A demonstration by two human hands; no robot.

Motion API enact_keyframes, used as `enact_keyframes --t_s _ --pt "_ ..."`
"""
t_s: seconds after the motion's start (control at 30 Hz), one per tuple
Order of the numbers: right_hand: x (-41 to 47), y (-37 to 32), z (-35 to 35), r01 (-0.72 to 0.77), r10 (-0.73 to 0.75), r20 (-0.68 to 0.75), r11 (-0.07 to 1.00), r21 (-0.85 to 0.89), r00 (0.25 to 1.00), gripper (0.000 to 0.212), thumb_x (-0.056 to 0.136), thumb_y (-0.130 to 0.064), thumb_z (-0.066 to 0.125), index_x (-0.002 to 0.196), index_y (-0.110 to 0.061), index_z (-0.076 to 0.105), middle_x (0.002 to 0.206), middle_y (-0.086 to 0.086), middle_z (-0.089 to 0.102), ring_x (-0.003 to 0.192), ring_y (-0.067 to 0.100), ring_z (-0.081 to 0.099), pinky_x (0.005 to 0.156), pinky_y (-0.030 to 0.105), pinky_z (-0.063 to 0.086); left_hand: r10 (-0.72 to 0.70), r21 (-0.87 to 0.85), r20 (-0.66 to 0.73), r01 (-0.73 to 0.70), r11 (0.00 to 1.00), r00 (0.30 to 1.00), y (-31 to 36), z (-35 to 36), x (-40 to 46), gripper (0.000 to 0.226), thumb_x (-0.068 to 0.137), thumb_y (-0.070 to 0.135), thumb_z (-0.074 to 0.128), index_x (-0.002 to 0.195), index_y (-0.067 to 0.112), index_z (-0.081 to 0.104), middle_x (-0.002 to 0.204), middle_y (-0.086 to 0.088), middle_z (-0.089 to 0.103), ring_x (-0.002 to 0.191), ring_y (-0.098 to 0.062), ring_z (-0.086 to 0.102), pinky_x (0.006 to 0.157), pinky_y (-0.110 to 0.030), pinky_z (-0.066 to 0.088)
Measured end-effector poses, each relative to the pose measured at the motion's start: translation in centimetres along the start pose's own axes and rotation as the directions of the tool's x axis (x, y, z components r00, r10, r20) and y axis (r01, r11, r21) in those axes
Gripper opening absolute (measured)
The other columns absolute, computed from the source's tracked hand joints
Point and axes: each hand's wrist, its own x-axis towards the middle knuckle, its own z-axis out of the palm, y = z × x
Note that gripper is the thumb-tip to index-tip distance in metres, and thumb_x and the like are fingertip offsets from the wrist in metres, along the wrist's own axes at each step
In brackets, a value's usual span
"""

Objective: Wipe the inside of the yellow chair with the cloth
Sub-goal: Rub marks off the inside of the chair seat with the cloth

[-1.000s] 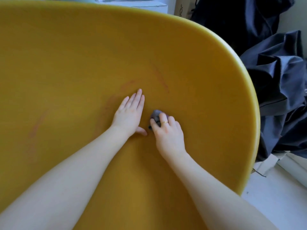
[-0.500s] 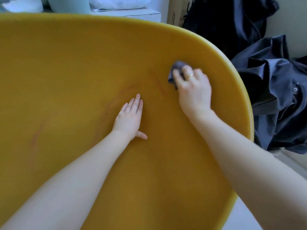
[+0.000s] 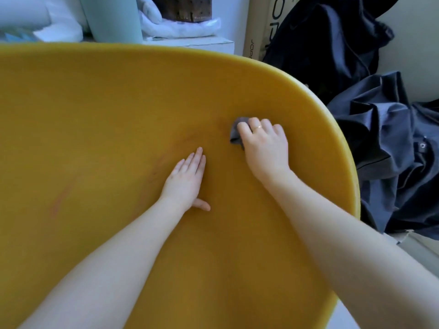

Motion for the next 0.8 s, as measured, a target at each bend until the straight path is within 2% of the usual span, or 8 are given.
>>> enact_keyframes --t_s 0.07,0.13,0.27,0.43,0.53,0.67,0.73,0.8 --pt "2.5 2.6 -0.4 0.021 -0.029 -0.073 0.995 -0.101 0.997 0.012 0.078 -0.004 0.05 0.079 -0.008 0.061 0.077 0.012 0.061 0.066 0.028 0.054 0.061 0.036 0.029 0.006 -0.004 -0.003 -0.006 1.0 1.0 -0.2 0.2 0.0 0.13 0.063 0.069 0.064 0.148 0.005 -0.01 0.154 -0.011 -0.021 0.145 -0.023 -0.005 0.117 -0.034 0.002" --pt "3.8 3.8 -0.5 0.068 -0.081 -0.093 0.988 -0.141 0.992 0.009 0.077 -0.004 0.053 0.077 -0.008 0.06 0.079 0.013 0.062 0.069 0.028 0.055 0.062 0.036 0.029 0.016 -0.012 -0.001 -0.016 1.0 1.0 -0.4 0.4 0.1 0.129 0.063 0.069 0.063 0.148 0.005 -0.01 0.154 -0.011 -0.022 0.145 -0.022 -0.007 0.118 -0.035 0.003" --pt "2.1 2.1 1.2 0.034 -0.039 -0.108 0.998 -0.052 0.993 0.015 0.075 -0.004 0.052 0.079 -0.006 0.066 0.083 0.015 0.064 0.066 0.029 0.057 0.053 0.03 0.038 0.022 -0.026 -0.015 -0.023 0.999 1.0 -0.5 0.8 0.4 0.13 0.062 0.069 0.064 0.148 0.005 -0.011 0.154 -0.011 -0.022 0.145 -0.022 -0.008 0.118 -0.034 0.002" --pt "-3.6 -3.8 2.6 0.013 -0.025 0.059 0.982 0.187 0.998 0.028 0.072 -0.015 0.042 0.074 -0.009 0.069 0.082 0.013 0.064 0.06 0.029 0.055 0.049 0.029 0.038 0.01 -0.032 -0.022 -0.01 0.999 1.0 -0.5 1.1 0.5 0.13 0.063 0.066 0.066 0.148 0.006 -0.011 0.154 -0.009 -0.023 0.145 -0.02 -0.008 0.118 -0.033 0.002" --pt "-5.2 -5.5 2.1 0.043 -0.08 0.147 0.971 0.235 0.986 0.032 0.074 -0.014 0.037 0.068 -0.012 0.068 0.079 0.009 0.063 0.06 0.027 0.054 0.05 0.029 0.037 0.005 -0.036 -0.009 -0.005 0.999 1.0 -0.5 1.0 0.5 0.127 0.067 0.065 0.065 0.147 0.006 -0.013 0.153 -0.009 -0.025 0.144 -0.02 -0.01 0.117 -0.032 0.0" --pt "-2.7 -2.2 1.4 0.247 -0.252 0.038 0.963 0.105 0.967 0.027 0.075 -0.013 0.041 0.07 -0.011 0.067 0.079 0.011 0.064 0.062 0.027 0.056 0.06 0.035 0.026 0.002 -0.037 -0.003 -0.002 0.999 1.0 -0.3 0.8 0.3 0.128 0.066 0.065 0.066 0.147 0.005 -0.013 0.153 -0.009 -0.025 0.145 -0.02 -0.009 0.118 -0.032 0.002" --pt "0.1 0.6 0.9 0.244 -0.244 -0.049 0.97 0.002 0.969 0.019 0.076 -0.011 0.046 0.073 -0.01 0.065 0.078 0.013 0.062 0.062 0.027 0.055 0.058 0.037 0.026 0.007 -0.037 -0.007 -0.008 0.999 1.0 -0.4 0.9 0.2 0.128 0.065 0.067 0.065 0.147 0.006 -0.012 0.154 -0.009 -0.024 0.145 -0.02 -0.008 0.119 -0.032 0.003" --pt "2.7 2.9 0.4 0.204 -0.213 -0.078 0.973 -0.112 0.974 0.01 0.076 -0.008 0.053 0.075 -0.011 0.062 0.079 0.012 0.061 0.062 0.026 0.053 0.055 0.033 0.032 0.018 -0.036 -0.012 -0.019 0.999 1.0 -0.6 1.0 0.2 0.128 0.065 0.069 0.062 0.147 0.006 -0.013 0.154 -0.008 -0.024 0.145 -0.02 -0.009 0.119 -0.033 0.003"
